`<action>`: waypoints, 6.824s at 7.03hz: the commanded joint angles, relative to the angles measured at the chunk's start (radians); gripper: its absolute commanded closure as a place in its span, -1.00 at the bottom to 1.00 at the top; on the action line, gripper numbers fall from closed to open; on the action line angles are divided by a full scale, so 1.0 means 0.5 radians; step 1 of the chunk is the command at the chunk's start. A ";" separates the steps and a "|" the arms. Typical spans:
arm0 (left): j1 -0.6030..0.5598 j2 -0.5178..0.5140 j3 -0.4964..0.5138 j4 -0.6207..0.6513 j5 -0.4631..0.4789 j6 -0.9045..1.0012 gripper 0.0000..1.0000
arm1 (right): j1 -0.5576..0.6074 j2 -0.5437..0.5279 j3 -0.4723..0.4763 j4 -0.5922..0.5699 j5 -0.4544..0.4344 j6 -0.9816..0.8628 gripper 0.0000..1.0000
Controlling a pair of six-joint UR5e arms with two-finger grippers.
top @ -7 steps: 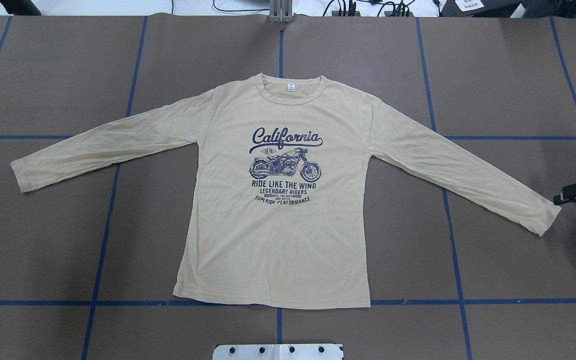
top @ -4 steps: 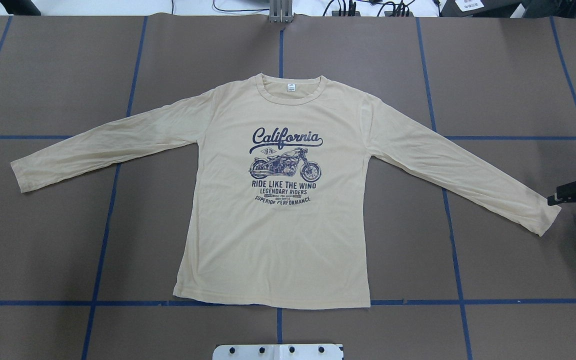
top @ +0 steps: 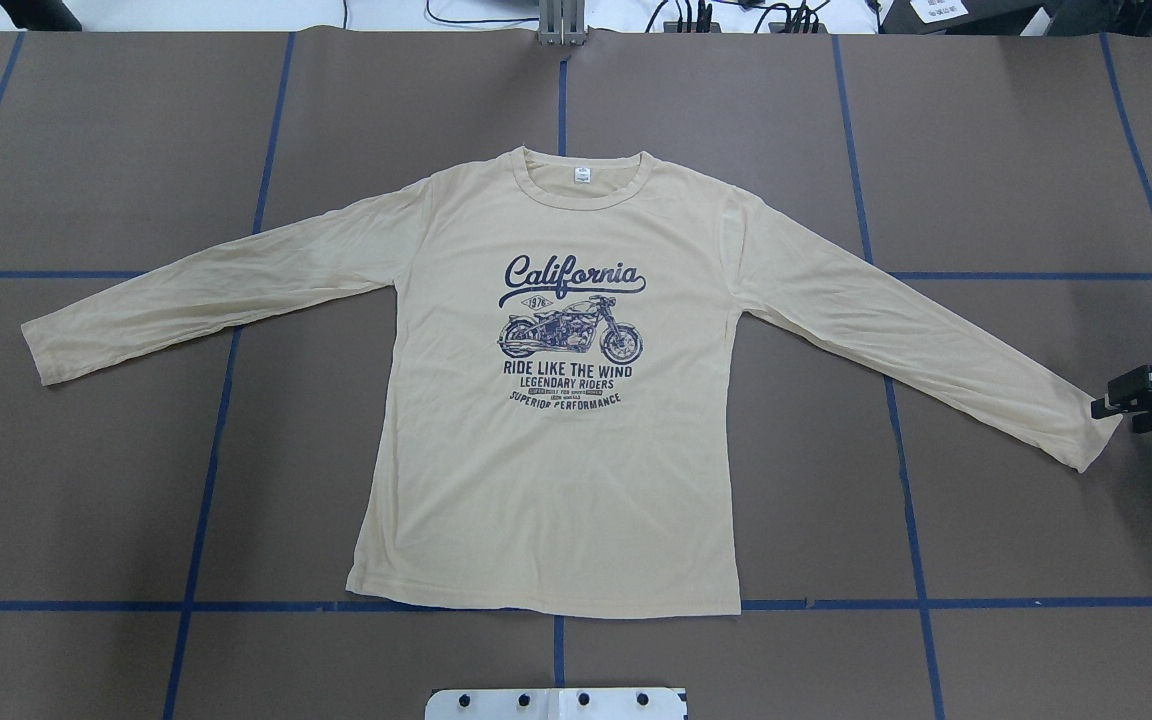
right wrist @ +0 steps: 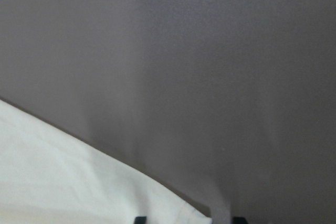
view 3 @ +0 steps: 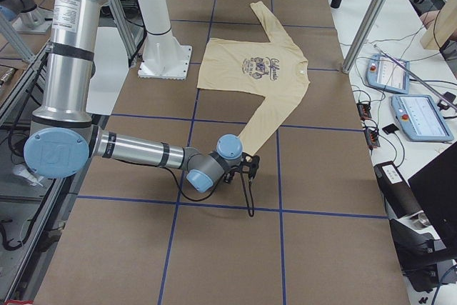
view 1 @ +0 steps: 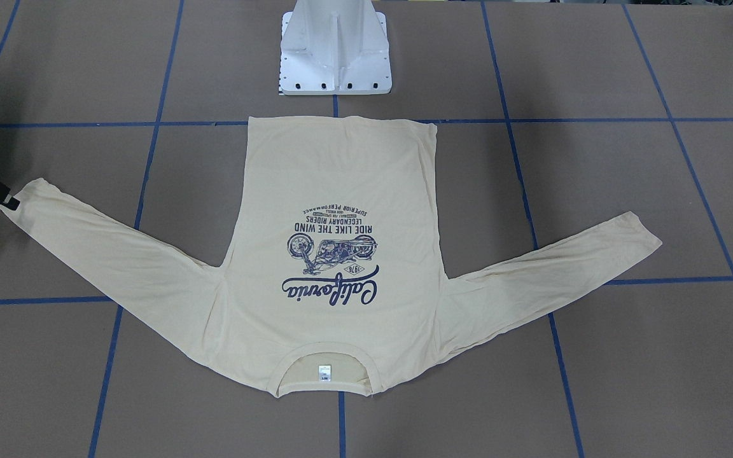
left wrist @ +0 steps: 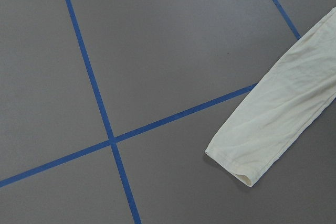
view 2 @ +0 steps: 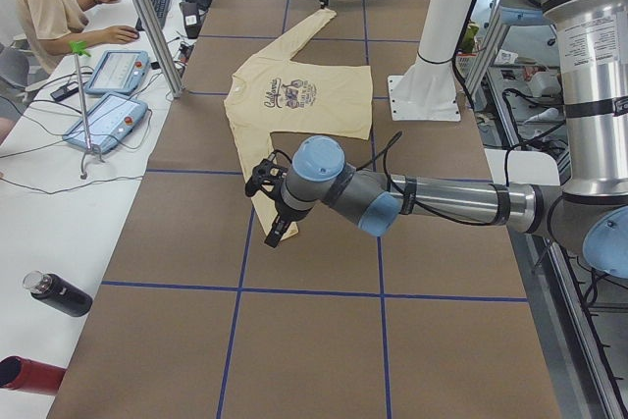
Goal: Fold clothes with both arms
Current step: 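Move the right gripper to the cuff of the sleeve nearest it and grasp it, then carry the grasped sleeve across the shirt toward the collar with the right gripper, then lay the sleeve across the chest and release it with the right gripper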
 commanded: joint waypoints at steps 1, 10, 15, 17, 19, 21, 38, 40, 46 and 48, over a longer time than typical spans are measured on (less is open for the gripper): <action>-0.003 0.004 -0.008 0.000 0.002 -0.001 -0.98 | -0.001 -0.005 -0.003 0.000 -0.003 0.000 0.93; -0.003 0.001 -0.051 -0.040 -0.008 -0.010 -0.98 | 0.042 0.861 0.868 -1.271 0.035 0.432 1.00; -0.003 0.004 -0.051 -0.046 -0.014 -0.007 -0.98 | -0.607 2.019 0.382 -1.614 -0.902 0.758 1.00; -0.003 0.004 -0.051 -0.046 -0.014 -0.007 -0.98 | -0.881 2.374 -0.261 -1.242 -1.317 0.773 1.00; -0.003 0.004 -0.051 -0.046 -0.014 -0.007 -0.98 | -0.961 2.654 -0.760 -0.946 -1.368 0.798 1.00; -0.003 0.004 -0.051 -0.046 -0.014 -0.007 -0.98 | -1.025 2.756 -0.865 -0.942 -1.404 0.798 1.00; 0.640 -0.394 0.663 -0.551 0.008 -0.846 -0.98 | -0.995 2.410 -0.550 -0.724 -1.421 1.160 -0.97; 0.678 -0.529 0.929 -0.799 0.035 -0.850 -0.99 | -0.965 2.077 -0.189 -0.721 -1.341 1.151 -0.98; 0.718 -0.619 1.277 -0.988 0.035 -0.869 -0.14 | -0.937 1.934 -0.092 -0.718 -1.276 1.142 -0.98; 0.724 -0.625 1.299 -0.988 0.035 -0.869 -0.01 | -0.937 1.855 -0.016 -0.715 -1.273 1.142 -0.98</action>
